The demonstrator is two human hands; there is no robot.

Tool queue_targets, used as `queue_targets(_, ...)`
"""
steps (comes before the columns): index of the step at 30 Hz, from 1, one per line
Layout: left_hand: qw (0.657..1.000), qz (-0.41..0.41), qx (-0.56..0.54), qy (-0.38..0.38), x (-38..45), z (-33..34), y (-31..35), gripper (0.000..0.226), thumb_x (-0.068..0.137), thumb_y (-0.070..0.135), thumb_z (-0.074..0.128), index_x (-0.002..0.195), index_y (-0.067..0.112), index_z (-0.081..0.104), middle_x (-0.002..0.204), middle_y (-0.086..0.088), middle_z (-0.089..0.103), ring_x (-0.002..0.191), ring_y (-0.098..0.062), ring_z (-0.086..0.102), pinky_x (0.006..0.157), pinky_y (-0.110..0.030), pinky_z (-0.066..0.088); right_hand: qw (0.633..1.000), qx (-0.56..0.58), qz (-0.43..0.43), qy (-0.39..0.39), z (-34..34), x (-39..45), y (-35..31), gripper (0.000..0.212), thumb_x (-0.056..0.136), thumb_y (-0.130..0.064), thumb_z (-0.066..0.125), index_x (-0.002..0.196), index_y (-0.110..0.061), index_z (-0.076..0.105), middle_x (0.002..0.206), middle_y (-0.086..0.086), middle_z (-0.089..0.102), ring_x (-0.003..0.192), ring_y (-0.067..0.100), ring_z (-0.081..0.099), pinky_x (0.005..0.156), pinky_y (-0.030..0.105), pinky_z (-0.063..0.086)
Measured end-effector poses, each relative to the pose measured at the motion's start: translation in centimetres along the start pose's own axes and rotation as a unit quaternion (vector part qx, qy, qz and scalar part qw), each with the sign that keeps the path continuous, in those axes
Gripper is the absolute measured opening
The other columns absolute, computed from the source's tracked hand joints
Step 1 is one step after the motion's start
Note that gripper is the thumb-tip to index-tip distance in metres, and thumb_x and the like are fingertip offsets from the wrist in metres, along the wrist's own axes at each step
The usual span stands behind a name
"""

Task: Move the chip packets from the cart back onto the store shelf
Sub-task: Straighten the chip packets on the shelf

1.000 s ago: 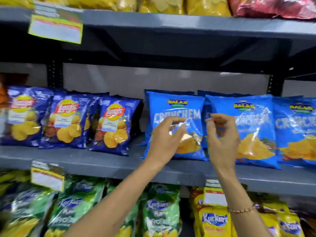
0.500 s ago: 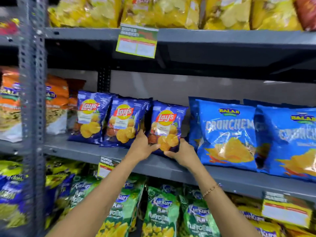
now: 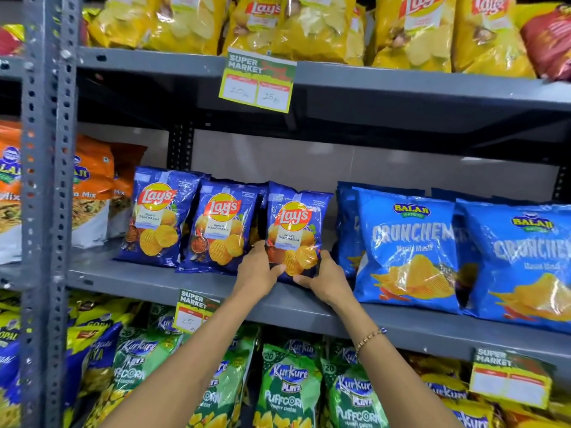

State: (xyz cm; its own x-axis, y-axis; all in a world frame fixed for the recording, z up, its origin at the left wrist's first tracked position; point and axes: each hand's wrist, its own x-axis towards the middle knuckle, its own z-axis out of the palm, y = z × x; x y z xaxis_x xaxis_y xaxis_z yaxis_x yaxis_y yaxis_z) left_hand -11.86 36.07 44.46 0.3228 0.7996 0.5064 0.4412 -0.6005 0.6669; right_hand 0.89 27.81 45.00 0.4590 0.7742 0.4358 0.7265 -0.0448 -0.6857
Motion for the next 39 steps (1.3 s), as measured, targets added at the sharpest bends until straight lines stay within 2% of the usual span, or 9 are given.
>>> queue_targets(5,0.998,0.010,0.038,0.049,-1.2,0.0,0.6,0.072,0.082,0.028,0.070,0.138,0.005,0.030,0.138,-0.016,0.046,0.127,-0.034,0.045,0.102,-0.045,0.041,1.000,-0.021,0.009,-0.004,-0.3,-0.6,-0.3,0.068,0.072,-0.030,0.078,0.124,-0.007,0.041,0.124,0.012,0.059,0.113,0.028,0.056,0.086,0.033,0.045)
queue_targets(9,0.974,0.126,0.100,0.161,-2.6,-0.5,2.1,0.059,0.086,0.019,0.065,0.136,0.007,0.037,0.130,-0.013,0.048,0.120,-0.029,0.043,0.100,-0.038,0.038,0.996,-0.031,-0.021,0.076,-3.2,-2.3,-0.8,0.059,0.079,-0.030,0.072,0.127,-0.009,0.047,0.117,0.010,0.063,0.109,0.025,0.059,0.088,0.034,0.046)
queue_targets(13,0.970,0.238,0.009,0.046,-2.4,0.3,5.3,0.030,0.086,0.013,0.063,0.116,0.011,0.058,0.116,-0.009,0.060,0.100,-0.018,0.055,0.091,-0.035,0.047,0.966,0.007,-0.096,0.242,-9.8,-3.8,0.0,0.028,0.084,-0.019,0.066,0.111,-0.011,0.062,0.108,0.004,0.066,0.096,0.015,0.057,0.088,0.029,0.046)
queue_targets(16,0.971,0.222,-0.078,-0.046,-2.7,2.6,8.3,0.043,0.084,0.018,0.068,0.124,0.011,0.053,0.123,-0.008,0.060,0.094,-0.012,0.056,0.089,-0.032,0.050,0.931,-0.045,-0.084,0.352,-14.8,-4.0,3.1,0.036,0.083,-0.018,0.066,0.116,-0.007,0.057,0.118,0.014,0.061,0.108,0.027,0.055,0.096,0.036,0.041)
queue_targets(19,0.975,0.123,-0.129,-0.136,-2.8,5.5,10.2,0.073,0.082,0.035,0.070,0.139,0.008,0.035,0.135,-0.002,0.049,0.118,-0.020,0.052,0.095,-0.030,0.044,0.965,-0.043,0.034,0.256,-17.9,-3.8,7.3,0.067,0.081,-0.034,0.069,0.133,-0.004,0.040,0.135,0.019,0.048,0.125,0.032,0.045,0.106,0.046,0.037)
queue_targets(22,0.963,0.041,-0.130,-0.234,-2.5,7.6,11.0,0.095,0.072,0.055,0.071,0.142,0.009,0.026,0.142,-0.001,0.045,0.129,-0.021,0.047,0.103,-0.033,0.041,0.985,0.019,0.123,0.118,-18.6,-4.2,9.9,0.095,0.075,-0.044,0.070,0.144,-0.002,0.020,0.138,0.016,0.043,0.126,0.027,0.044,0.103,0.039,0.037)
queue_targets(25,0.964,0.042,-0.102,-0.244,-2.9,8.9,11.5,0.089,0.070,0.052,0.075,0.138,0.012,0.033,0.140,-0.002,0.048,0.127,-0.020,0.048,0.104,-0.035,0.042,0.988,0.027,0.137,0.071,-18.4,-4.6,11.1,0.091,0.077,-0.034,0.072,0.144,-0.002,0.020,0.140,0.015,0.043,0.124,0.024,0.044,0.100,0.034,0.036)
queue_targets(33,0.982,0.075,-0.130,-0.116,-2.4,8.7,11.1,0.081,0.066,0.029,0.084,0.132,0.009,0.042,0.133,-0.007,0.058,0.120,-0.024,0.054,0.096,-0.034,0.046,0.986,0.074,0.088,0.124,-16.5,-4.2,10.8,0.087,0.071,-0.028,0.079,0.139,-0.004,0.031,0.123,0.007,0.049,0.116,0.025,0.051,0.090,0.033,0.043)
queue_targets(39,0.972,0.040,-0.160,-0.169,-1.6,8.6,10.4,0.091,0.071,0.024,0.082,0.142,0.010,0.028,0.143,-0.006,0.048,0.128,-0.024,0.047,0.104,-0.036,0.041,0.990,0.040,0.079,0.114,-15.9,-3.7,9.9,0.089,0.071,-0.030,0.079,0.139,-0.007,0.028,0.137,0.015,0.048,0.124,0.028,0.048,0.095,0.034,0.041)
